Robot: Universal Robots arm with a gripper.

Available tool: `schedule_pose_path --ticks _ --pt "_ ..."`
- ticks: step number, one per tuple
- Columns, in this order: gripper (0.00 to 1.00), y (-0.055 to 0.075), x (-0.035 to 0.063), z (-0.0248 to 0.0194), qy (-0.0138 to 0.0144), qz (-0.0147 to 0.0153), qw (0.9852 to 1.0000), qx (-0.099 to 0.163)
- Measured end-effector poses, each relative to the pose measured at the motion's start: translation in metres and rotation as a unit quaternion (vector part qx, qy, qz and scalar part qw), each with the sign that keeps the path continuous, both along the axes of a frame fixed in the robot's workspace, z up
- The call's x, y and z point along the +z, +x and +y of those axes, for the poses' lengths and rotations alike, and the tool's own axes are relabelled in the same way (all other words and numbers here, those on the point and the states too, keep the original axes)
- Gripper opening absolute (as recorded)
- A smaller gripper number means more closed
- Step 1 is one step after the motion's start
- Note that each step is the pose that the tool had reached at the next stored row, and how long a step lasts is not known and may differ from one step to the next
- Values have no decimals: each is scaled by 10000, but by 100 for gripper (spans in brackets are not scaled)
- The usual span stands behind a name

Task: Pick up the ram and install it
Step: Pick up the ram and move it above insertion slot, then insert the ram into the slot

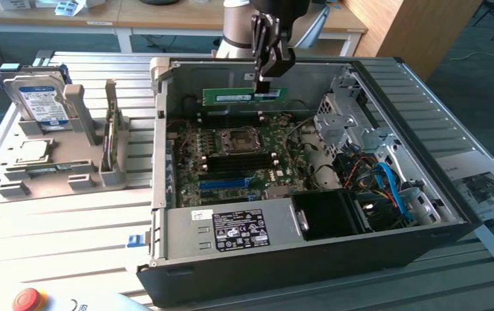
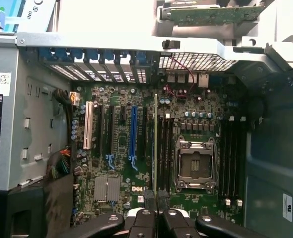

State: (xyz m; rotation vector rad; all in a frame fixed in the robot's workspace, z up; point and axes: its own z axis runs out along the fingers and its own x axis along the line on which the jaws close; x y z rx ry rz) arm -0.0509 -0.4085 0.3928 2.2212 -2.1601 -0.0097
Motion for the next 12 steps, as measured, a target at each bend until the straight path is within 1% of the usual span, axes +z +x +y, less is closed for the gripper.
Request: schedule_pose_path --ticks 4,12 --pt "12 33 0 0 0 0 10000 0" --pt "12 34 -3 0 0 1 10000 0"
